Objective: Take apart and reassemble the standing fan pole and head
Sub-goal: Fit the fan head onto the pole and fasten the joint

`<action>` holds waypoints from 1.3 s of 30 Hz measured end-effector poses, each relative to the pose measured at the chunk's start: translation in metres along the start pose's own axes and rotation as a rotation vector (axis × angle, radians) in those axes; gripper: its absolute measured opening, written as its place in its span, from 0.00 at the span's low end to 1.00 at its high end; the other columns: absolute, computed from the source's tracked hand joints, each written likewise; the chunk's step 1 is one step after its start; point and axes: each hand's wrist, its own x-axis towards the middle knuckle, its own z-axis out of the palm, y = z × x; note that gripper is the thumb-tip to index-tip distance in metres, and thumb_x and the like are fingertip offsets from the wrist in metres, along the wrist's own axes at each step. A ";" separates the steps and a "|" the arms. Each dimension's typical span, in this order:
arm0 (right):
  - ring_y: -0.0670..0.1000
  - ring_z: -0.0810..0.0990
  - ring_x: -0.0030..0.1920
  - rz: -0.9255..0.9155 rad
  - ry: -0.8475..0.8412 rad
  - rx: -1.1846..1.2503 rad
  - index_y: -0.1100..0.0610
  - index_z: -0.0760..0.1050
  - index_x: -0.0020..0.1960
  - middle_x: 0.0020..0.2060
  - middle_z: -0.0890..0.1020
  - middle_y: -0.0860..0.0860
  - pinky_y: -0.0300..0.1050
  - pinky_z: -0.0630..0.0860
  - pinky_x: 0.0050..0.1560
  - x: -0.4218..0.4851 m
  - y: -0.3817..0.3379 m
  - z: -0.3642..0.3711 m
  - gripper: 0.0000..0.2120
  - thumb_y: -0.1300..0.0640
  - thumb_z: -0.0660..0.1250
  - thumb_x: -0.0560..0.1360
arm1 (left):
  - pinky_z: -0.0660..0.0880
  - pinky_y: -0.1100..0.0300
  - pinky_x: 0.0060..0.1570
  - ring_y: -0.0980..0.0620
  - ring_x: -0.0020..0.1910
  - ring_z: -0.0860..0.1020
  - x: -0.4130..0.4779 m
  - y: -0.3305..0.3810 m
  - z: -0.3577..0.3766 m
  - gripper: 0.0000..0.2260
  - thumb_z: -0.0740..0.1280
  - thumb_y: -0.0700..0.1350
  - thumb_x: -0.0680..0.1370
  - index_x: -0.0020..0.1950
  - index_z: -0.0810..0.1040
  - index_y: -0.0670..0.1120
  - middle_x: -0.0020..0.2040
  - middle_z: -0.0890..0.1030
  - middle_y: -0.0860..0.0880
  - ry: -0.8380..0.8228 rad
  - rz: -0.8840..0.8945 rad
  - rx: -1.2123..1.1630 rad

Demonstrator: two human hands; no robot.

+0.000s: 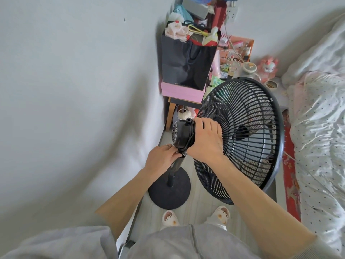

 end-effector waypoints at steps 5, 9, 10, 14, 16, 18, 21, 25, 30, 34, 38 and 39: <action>0.57 0.64 0.70 -0.001 0.013 -0.011 0.55 0.63 0.74 0.67 0.69 0.54 0.53 0.53 0.76 -0.001 -0.001 0.002 0.44 0.47 0.74 0.61 | 0.72 0.68 0.44 0.56 0.43 0.78 -0.014 0.019 0.006 0.06 0.68 0.51 0.80 0.56 0.81 0.53 0.48 0.81 0.58 -0.044 -0.452 -0.562; 0.57 0.62 0.72 -0.007 -0.017 0.000 0.55 0.61 0.74 0.67 0.68 0.54 0.53 0.51 0.77 -0.002 -0.005 0.001 0.45 0.49 0.73 0.60 | 0.71 0.73 0.40 0.58 0.43 0.80 -0.015 0.030 0.002 0.14 0.73 0.48 0.77 0.59 0.73 0.56 0.48 0.80 0.62 -0.012 -0.620 -0.812; 0.57 0.62 0.72 -0.009 -0.021 -0.002 0.55 0.61 0.74 0.68 0.68 0.54 0.53 0.51 0.77 -0.003 -0.006 0.001 0.45 0.50 0.72 0.60 | 0.72 0.73 0.40 0.58 0.43 0.80 -0.015 0.029 0.002 0.14 0.74 0.48 0.77 0.58 0.74 0.56 0.48 0.80 0.61 -0.017 -0.618 -0.805; 0.57 0.63 0.71 -0.022 -0.006 -0.013 0.55 0.62 0.74 0.67 0.69 0.54 0.52 0.52 0.77 -0.005 -0.008 0.002 0.45 0.50 0.71 0.59 | 0.73 0.70 0.43 0.57 0.42 0.80 -0.018 0.024 0.001 0.14 0.75 0.44 0.75 0.54 0.75 0.56 0.47 0.81 0.60 0.015 -0.598 -0.790; 0.57 0.64 0.70 -0.022 0.006 -0.013 0.56 0.62 0.74 0.66 0.69 0.54 0.52 0.52 0.76 -0.006 -0.007 0.002 0.45 0.51 0.70 0.59 | 0.73 0.70 0.42 0.58 0.42 0.81 -0.019 0.024 0.000 0.16 0.76 0.44 0.73 0.56 0.75 0.56 0.48 0.80 0.60 -0.024 -0.600 -0.783; 0.57 0.64 0.70 -0.025 0.015 -0.011 0.56 0.62 0.74 0.66 0.69 0.54 0.51 0.52 0.76 -0.007 -0.006 0.002 0.45 0.51 0.70 0.58 | 0.72 0.71 0.42 0.59 0.42 0.81 -0.020 0.026 -0.001 0.17 0.76 0.45 0.73 0.57 0.74 0.56 0.49 0.79 0.61 -0.056 -0.621 -0.794; 0.57 0.63 0.71 -0.024 0.012 -0.004 0.56 0.62 0.74 0.67 0.69 0.54 0.52 0.52 0.76 -0.009 -0.005 0.001 0.45 0.52 0.71 0.59 | 0.70 0.74 0.42 0.61 0.44 0.80 -0.021 0.029 -0.001 0.13 0.75 0.48 0.75 0.56 0.76 0.56 0.51 0.81 0.59 -0.031 -0.617 -0.764; 0.57 0.63 0.72 -0.017 0.009 0.000 0.56 0.61 0.75 0.67 0.68 0.54 0.52 0.50 0.77 -0.011 -0.004 0.000 0.45 0.52 0.71 0.60 | 0.69 0.75 0.43 0.62 0.42 0.77 -0.024 0.042 0.003 0.12 0.73 0.52 0.76 0.58 0.81 0.52 0.48 0.81 0.59 0.030 -0.606 -0.630; 0.58 0.63 0.72 -0.021 0.009 0.005 0.56 0.62 0.75 0.67 0.68 0.54 0.52 0.51 0.77 -0.014 -0.001 0.000 0.46 0.50 0.72 0.60 | 0.73 0.65 0.47 0.59 0.42 0.78 -0.027 0.052 0.001 0.08 0.74 0.51 0.75 0.53 0.80 0.54 0.46 0.81 0.59 0.087 -0.683 -0.695; 0.58 0.64 0.71 -0.016 0.010 -0.001 0.56 0.63 0.73 0.67 0.69 0.55 0.53 0.52 0.77 -0.012 0.001 0.000 0.45 0.49 0.73 0.59 | 0.72 0.67 0.46 0.59 0.43 0.80 -0.024 0.054 -0.002 0.10 0.72 0.52 0.77 0.56 0.82 0.51 0.48 0.83 0.57 0.024 -0.659 -0.665; 0.58 0.63 0.72 -0.024 0.006 0.000 0.57 0.64 0.73 0.68 0.69 0.55 0.54 0.52 0.77 -0.012 0.004 -0.002 0.44 0.51 0.73 0.59 | 0.73 0.60 0.50 0.52 0.48 0.79 -0.022 0.052 -0.008 0.11 0.64 0.55 0.81 0.57 0.80 0.51 0.50 0.84 0.53 -0.106 -0.536 -0.450; 0.58 0.63 0.72 -0.029 0.007 0.001 0.57 0.64 0.73 0.67 0.69 0.55 0.54 0.52 0.77 -0.013 0.003 -0.002 0.44 0.51 0.73 0.58 | 0.74 0.59 0.50 0.51 0.49 0.79 -0.023 0.051 -0.009 0.12 0.63 0.56 0.81 0.58 0.79 0.51 0.51 0.84 0.53 -0.134 -0.505 -0.379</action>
